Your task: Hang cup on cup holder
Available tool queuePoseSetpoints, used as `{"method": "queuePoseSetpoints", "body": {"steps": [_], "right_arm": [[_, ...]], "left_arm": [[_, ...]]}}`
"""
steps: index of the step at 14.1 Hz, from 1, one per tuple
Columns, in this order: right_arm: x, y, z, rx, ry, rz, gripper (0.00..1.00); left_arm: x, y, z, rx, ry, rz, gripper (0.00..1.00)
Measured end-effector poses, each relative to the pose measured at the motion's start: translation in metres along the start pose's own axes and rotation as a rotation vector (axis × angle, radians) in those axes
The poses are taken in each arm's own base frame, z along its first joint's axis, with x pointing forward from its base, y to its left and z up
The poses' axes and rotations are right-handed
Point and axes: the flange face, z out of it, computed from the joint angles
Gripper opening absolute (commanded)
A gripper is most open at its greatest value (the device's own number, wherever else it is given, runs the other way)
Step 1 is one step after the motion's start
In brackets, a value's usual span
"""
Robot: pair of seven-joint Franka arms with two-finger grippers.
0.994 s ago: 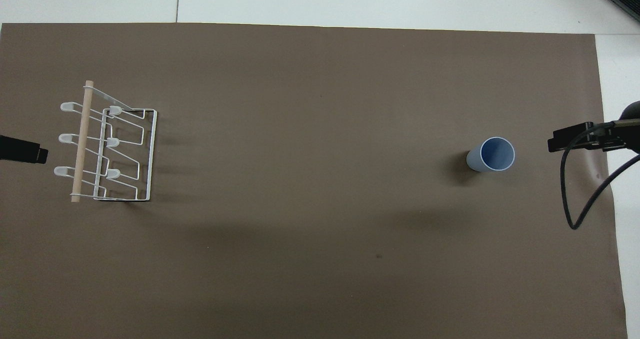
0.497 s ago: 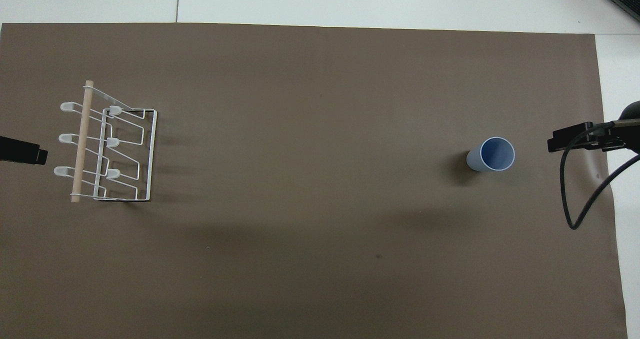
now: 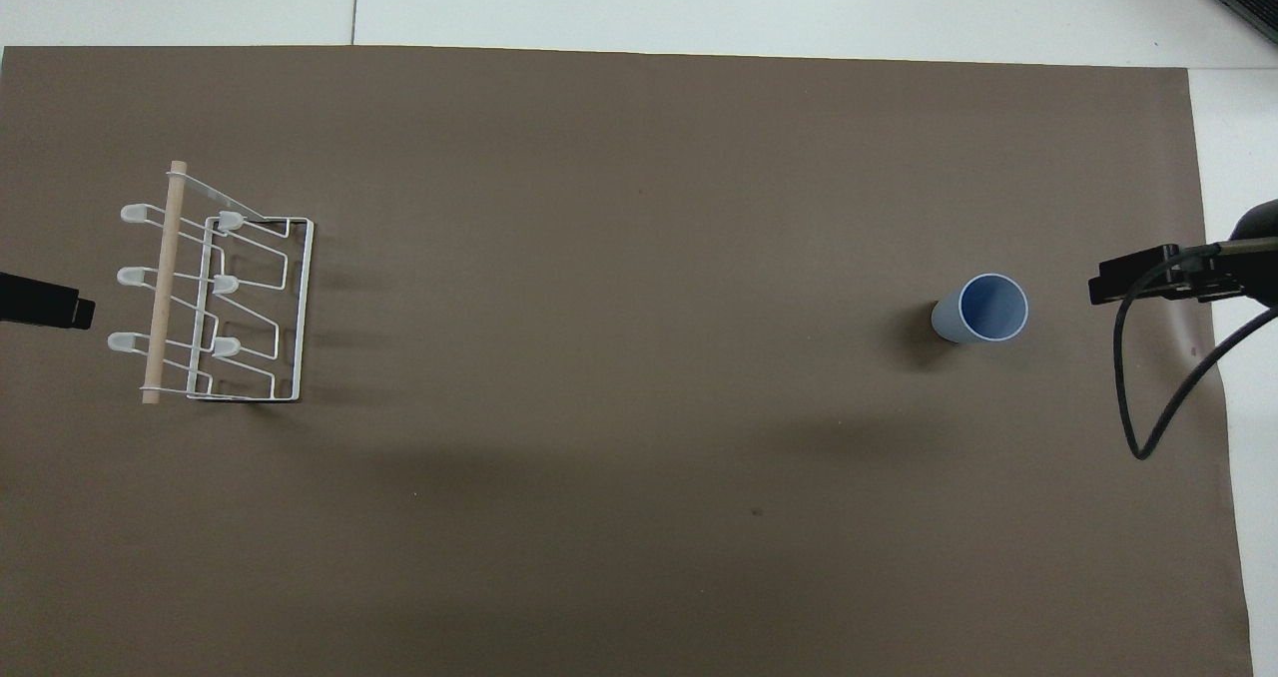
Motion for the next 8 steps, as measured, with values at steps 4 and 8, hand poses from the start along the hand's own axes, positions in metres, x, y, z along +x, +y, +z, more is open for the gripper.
{"method": "queuePoseSetpoints", "body": {"steps": [4, 8], "right_arm": [[0.004, -0.001, -0.003, -0.003, 0.04, -0.003, 1.0], [0.013, -0.007, -0.009, -0.007, 0.116, -0.014, 1.0]], "left_arm": [[0.0, -0.001, 0.0, 0.0, 0.0, -0.002, 1.0], [0.0, -0.001, 0.0, 0.0, 0.0, -0.003, 1.0]]}}
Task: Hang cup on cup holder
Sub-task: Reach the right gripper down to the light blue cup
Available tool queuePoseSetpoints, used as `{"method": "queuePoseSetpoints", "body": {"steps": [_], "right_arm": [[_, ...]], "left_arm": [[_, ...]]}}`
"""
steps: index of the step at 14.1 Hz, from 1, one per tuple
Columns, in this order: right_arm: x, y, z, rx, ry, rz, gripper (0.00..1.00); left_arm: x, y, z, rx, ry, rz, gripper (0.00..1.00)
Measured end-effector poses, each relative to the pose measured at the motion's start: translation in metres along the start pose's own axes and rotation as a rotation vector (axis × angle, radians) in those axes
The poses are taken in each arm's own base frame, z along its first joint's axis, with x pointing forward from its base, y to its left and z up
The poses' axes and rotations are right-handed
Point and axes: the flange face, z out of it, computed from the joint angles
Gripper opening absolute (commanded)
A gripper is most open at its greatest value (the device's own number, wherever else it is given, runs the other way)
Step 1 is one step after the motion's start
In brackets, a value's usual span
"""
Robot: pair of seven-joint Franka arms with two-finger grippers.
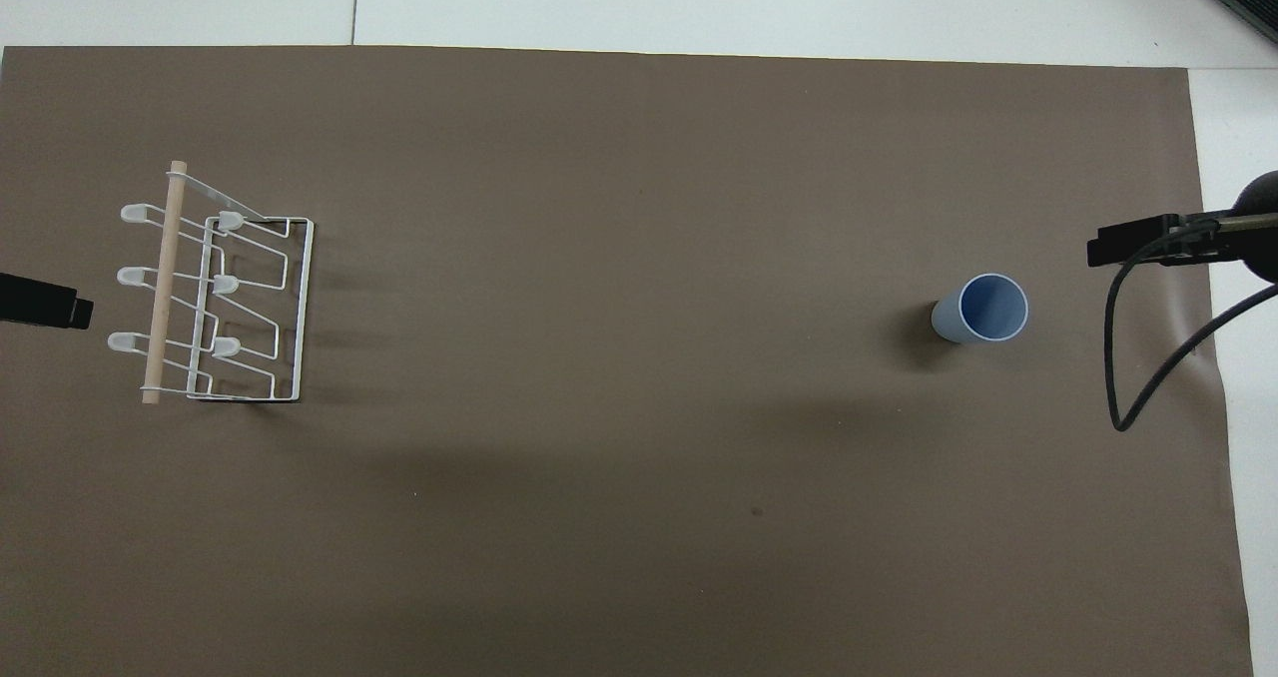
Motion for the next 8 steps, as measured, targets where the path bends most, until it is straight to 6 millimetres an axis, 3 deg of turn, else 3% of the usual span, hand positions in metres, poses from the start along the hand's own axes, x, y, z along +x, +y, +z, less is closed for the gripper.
{"method": "queuePoseSetpoints", "body": {"steps": [3, 5, 8], "right_arm": [[0.0, -0.002, 0.001, 0.001, -0.001, -0.004, 1.0], [0.0, -0.02, 0.007, 0.008, -0.008, -0.034, 1.0], [0.001, -0.044, 0.043, 0.012, 0.007, -0.073, 1.0]], "left_arm": [[0.0, 0.0, 0.0, 0.0, 0.0, 0.0, 1.0], [0.0, 0.0, 0.0, 0.0, 0.0, 0.0, 1.0], [0.0, 0.0, 0.0, 0.0, 0.0, 0.0, 1.0]]}}
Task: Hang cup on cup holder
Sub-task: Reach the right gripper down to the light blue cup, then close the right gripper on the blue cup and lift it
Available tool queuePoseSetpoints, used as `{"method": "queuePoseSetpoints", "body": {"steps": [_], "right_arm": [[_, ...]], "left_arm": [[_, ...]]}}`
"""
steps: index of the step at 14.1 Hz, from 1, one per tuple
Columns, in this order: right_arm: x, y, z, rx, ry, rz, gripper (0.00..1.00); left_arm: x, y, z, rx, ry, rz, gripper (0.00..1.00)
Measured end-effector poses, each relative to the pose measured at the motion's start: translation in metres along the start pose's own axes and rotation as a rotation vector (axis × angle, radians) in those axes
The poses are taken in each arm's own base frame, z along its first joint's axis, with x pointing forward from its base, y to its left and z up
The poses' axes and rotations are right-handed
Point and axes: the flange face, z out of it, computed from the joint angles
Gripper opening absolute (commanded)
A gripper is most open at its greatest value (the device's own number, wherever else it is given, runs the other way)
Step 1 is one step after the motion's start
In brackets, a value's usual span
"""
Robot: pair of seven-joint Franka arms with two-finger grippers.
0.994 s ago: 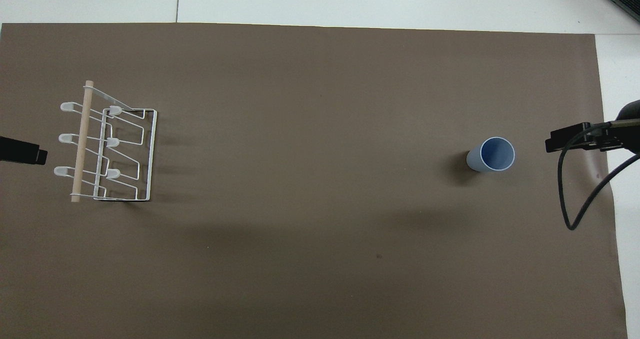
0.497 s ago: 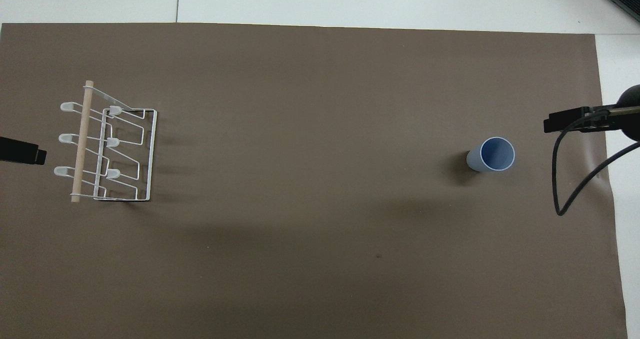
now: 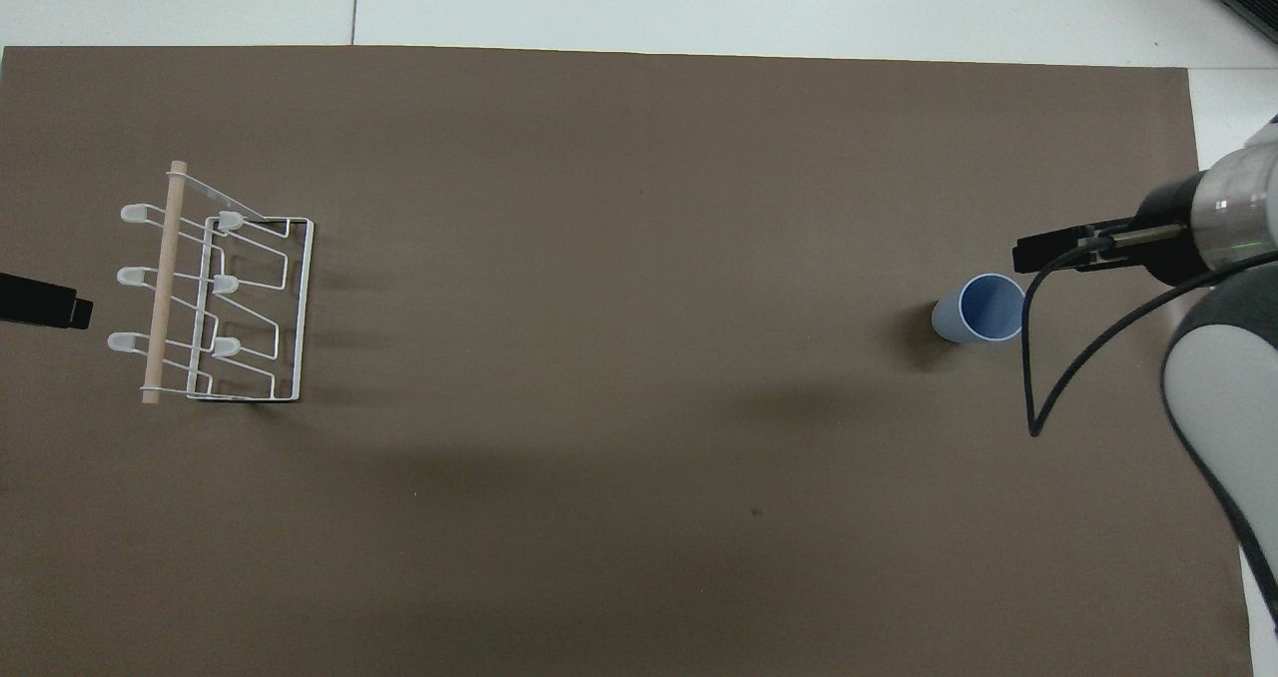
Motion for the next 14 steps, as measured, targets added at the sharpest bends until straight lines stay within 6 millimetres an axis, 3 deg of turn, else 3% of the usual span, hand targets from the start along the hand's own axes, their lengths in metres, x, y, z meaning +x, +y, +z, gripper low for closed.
{"method": "queuePoseSetpoints", "body": {"steps": [7, 14], "right_arm": [[-0.012, 0.003, 0.112, 0.001, -0.044, 0.006, 1.0], [-0.018, 0.005, 0.17, 0.001, -0.05, 0.011, 1.0]], "left_arm": [[0.0, -0.002, 0.0, 0.0, 0.0, -0.003, 1.0], [0.0, -0.002, 0.0, 0.0, 0.0, -0.003, 1.0]]}}
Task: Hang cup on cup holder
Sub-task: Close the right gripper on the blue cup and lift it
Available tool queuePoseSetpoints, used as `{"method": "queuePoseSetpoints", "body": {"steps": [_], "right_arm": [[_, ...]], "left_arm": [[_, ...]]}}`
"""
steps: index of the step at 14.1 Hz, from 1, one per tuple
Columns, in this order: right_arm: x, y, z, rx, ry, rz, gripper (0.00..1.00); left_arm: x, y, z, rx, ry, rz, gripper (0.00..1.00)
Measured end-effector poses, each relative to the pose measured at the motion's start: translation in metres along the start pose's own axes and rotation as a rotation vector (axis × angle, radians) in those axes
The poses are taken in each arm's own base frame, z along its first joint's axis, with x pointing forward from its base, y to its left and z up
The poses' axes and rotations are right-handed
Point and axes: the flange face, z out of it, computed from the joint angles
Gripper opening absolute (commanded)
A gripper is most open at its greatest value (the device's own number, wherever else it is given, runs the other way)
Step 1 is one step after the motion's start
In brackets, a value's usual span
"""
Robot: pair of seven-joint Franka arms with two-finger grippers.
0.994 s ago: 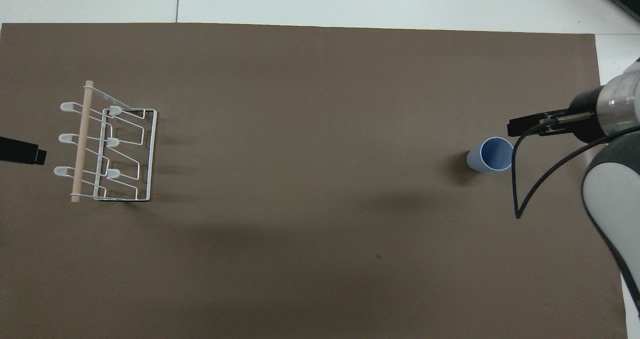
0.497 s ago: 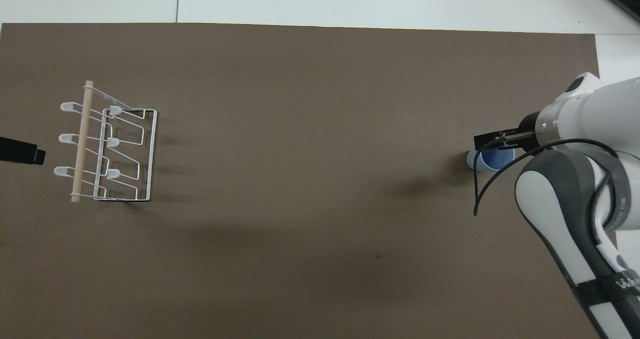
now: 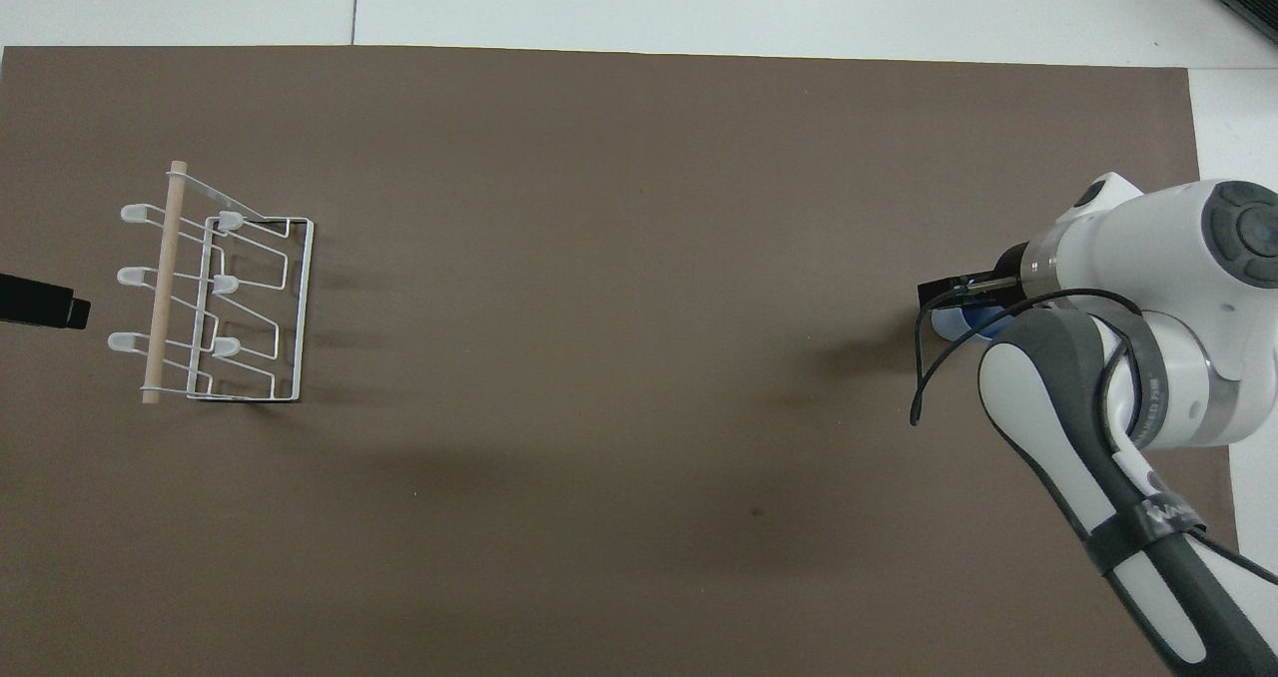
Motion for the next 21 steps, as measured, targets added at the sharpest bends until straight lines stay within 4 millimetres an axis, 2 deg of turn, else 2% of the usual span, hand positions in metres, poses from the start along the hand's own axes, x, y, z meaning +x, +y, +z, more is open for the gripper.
{"method": "queuePoseSetpoints", "body": {"steps": [2, 7, 8, 16, 19, 21], "right_arm": [[-0.004, 0.001, 0.014, -0.001, 0.001, 0.001, 1.0], [-0.011, 0.002, 0.035, -0.002, 0.003, 0.005, 1.0], [-0.012, 0.003, 0.041, -0.002, -0.003, 0.006, 0.97], [-0.012, 0.004, 0.046, -0.002, -0.008, 0.008, 0.24], [-0.012, 0.004, 0.046, -0.002, -0.006, 0.008, 0.07], [-0.012, 0.004, 0.046, -0.002, -0.006, 0.008, 0.01]], "left_arm": [[0.0, 0.0, 0.0, 0.0, 0.0, 0.0, 1.0], [0.0, 0.0, 0.0, 0.0, 0.0, 0.0, 1.0], [0.0, 0.0, 0.0, 0.0, -0.001, 0.0, 1.0], [0.0, 0.0, 0.0, 0.0, -0.001, 0.0, 1.0], [0.0, 0.0, 0.0, 0.0, -0.001, 0.0, 1.0], [0.0, 0.0, 0.0, 0.0, -0.001, 0.0, 1.0]]}}
